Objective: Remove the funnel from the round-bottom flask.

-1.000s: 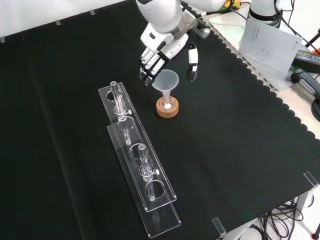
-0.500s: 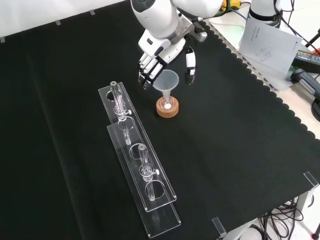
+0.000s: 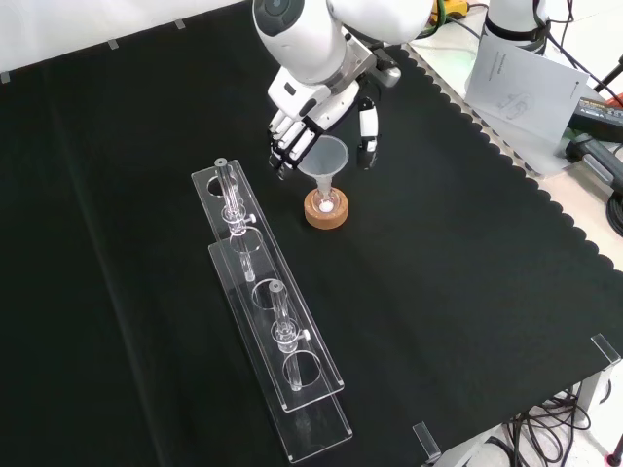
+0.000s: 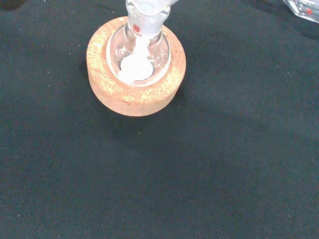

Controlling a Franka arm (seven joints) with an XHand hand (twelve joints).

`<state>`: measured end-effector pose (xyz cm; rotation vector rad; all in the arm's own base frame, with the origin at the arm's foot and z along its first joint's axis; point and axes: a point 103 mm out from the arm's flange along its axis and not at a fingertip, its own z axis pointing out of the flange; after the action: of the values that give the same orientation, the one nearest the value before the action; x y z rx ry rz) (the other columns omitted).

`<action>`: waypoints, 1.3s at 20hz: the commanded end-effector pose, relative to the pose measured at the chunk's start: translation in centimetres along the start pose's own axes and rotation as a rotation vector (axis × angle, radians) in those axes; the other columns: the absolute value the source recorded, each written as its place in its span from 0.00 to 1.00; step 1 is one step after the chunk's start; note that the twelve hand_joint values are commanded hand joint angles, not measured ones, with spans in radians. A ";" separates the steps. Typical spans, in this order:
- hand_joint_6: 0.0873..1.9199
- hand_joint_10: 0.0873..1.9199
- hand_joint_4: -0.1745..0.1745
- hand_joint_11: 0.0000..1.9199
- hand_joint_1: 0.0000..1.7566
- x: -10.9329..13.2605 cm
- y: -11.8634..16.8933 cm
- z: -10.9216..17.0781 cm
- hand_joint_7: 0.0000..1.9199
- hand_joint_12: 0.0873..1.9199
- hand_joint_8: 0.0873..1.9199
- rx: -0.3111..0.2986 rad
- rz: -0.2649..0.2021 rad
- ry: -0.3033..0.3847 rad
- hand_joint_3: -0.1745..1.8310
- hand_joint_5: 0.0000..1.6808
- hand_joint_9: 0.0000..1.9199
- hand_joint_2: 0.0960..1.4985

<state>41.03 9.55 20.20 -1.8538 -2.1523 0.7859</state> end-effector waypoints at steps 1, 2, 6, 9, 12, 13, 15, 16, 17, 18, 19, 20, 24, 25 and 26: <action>0.00 0.40 0.49 0.12 0.33 -0.2 0.5 0.6 0.00 0.77 0.23 0.012 -0.001 -0.007 0.18 0.08 0.08 0.45; 0.00 0.40 0.49 0.12 0.33 -0.1 0.5 0.7 0.00 0.76 0.24 0.016 -0.002 -0.010 0.18 0.08 0.09 0.45; 0.00 0.38 0.48 0.13 0.33 0.0 0.6 0.9 0.03 0.76 0.29 0.022 0.000 -0.023 0.19 0.11 0.13 0.45; 0.00 0.35 0.47 0.15 0.33 -0.1 0.6 1.0 0.07 0.75 0.31 -0.004 0.009 -0.051 0.19 0.14 0.19 0.45; 0.00 0.30 0.44 0.19 0.34 0.0 0.4 1.0 0.17 0.72 0.32 -0.055 0.029 -0.102 0.21 0.22 0.30 0.48; 0.00 0.29 0.43 0.22 0.35 0.1 0.3 0.9 0.21 0.71 0.32 -0.075 0.038 -0.124 0.22 0.25 0.35 0.49; 0.00 0.25 0.42 0.26 0.36 0.2 0.1 0.7 0.28 0.68 0.32 -0.105 0.055 -0.150 0.24 0.32 0.43 0.51; 0.01 0.24 0.43 0.27 0.36 0.2 0.0 0.6 0.30 0.67 0.32 -0.115 0.058 -0.153 0.25 0.35 0.46 0.52; 0.03 0.22 0.44 0.29 0.37 0.1 -0.1 0.4 0.33 0.66 0.31 -0.126 0.061 -0.157 0.26 0.40 0.49 0.53; 0.06 0.21 0.45 0.30 0.37 0.1 -0.2 0.3 0.35 0.65 0.31 -0.136 0.062 -0.163 0.27 0.43 0.52 0.54; 0.09 0.19 0.46 0.31 0.38 0.0 -0.3 0.1 0.37 0.64 0.31 -0.144 0.062 -0.165 0.27 0.44 0.54 0.54; 0.12 0.18 0.46 0.32 0.38 0.0 -0.5 -0.1 0.38 0.64 0.30 -0.149 0.061 -0.164 0.28 0.45 0.56 0.55; 0.20 0.17 0.47 0.34 0.39 -0.4 -1.1 -1.4 0.40 0.63 0.31 -0.138 0.051 -0.124 0.30 0.44 0.60 0.55; 0.20 0.17 0.47 0.34 0.39 -0.4 -1.3 -1.7 0.40 0.63 0.31 -0.139 0.051 -0.124 0.30 0.44 0.60 0.55; 0.21 0.17 0.47 0.34 0.39 -0.5 -1.6 -2.2 0.40 0.63 0.31 -0.137 0.051 -0.125 0.30 0.44 0.61 0.55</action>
<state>40.82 9.38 21.38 -1.9950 -2.3017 0.8222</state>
